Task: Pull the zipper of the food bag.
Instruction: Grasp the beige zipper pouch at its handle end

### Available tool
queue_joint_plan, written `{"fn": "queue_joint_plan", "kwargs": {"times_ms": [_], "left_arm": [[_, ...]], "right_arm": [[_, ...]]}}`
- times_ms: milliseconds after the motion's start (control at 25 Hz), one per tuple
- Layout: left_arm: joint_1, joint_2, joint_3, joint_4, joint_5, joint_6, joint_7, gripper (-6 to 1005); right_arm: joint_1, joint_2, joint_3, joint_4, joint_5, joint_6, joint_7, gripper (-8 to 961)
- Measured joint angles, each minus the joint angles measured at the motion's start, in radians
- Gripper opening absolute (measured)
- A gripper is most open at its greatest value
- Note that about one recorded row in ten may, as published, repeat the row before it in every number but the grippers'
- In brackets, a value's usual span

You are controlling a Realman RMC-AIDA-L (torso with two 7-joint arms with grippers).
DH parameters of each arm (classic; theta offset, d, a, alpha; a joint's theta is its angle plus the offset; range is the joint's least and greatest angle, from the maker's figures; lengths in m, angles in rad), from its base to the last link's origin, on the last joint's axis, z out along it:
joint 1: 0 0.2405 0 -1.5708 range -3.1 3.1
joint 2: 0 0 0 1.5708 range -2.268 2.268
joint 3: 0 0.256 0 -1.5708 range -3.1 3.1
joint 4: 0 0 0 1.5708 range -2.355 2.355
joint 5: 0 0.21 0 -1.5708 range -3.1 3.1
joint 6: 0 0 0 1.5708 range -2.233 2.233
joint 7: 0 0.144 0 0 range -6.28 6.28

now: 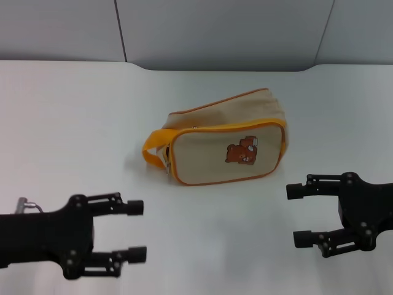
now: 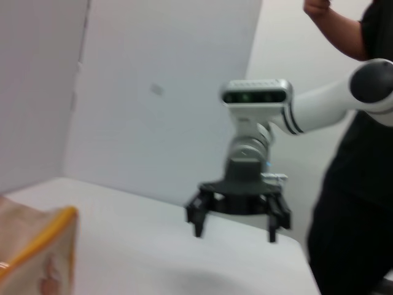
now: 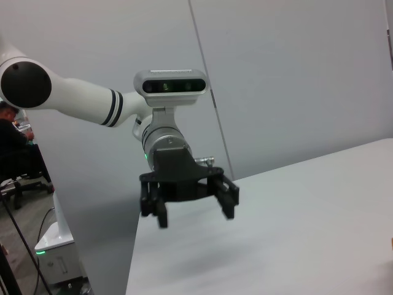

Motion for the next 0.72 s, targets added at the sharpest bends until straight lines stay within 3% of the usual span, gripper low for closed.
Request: {"fn": "queue_joint_plan", "kwargs": {"times_ms": [80, 200, 280, 400, 440, 600, 640, 720], "left_arm": [[0.003, 0.0, -0.019, -0.003, 0.0, 0.0, 0.006, 758], [0.015, -0.01, -0.125, -0.023, -0.001, -0.044, 0.045, 757], [0.02, -0.039, -0.224, -0.042, -0.005, -0.139, 0.074, 756], [0.012, -0.072, -0.278, -0.058, -0.007, -0.25, 0.099, 755], [-0.004, -0.104, -0.286, -0.063, -0.008, -0.338, 0.128, 754], [-0.045, -0.129, -0.272, -0.093, -0.006, -0.44, 0.172, 753], [-0.084, -0.13, -0.26, -0.149, -0.005, -0.486, 0.208, 752], [-0.099, -0.129, -0.258, -0.173, -0.006, -0.502, 0.224, 751]], "right_arm": [[-0.002, 0.0, 0.001, 0.0, 0.0, 0.0, 0.0, 840], [-0.004, 0.001, 0.003, 0.0, 0.0, 0.0, 0.0, 840], [-0.009, 0.002, 0.005, 0.0, 0.0, 0.0, -0.001, 840], [-0.018, 0.003, 0.005, 0.0, 0.0, 0.001, -0.004, 840], [-0.025, 0.003, 0.005, 0.0, 0.0, 0.001, -0.008, 840], [-0.033, 0.004, 0.005, 0.0, 0.0, 0.001, -0.01, 840], [-0.036, 0.004, 0.005, 0.0, 0.0, 0.001, -0.01, 840], [-0.046, 0.004, 0.005, 0.0, 0.0, 0.001, -0.01, 840]]}}
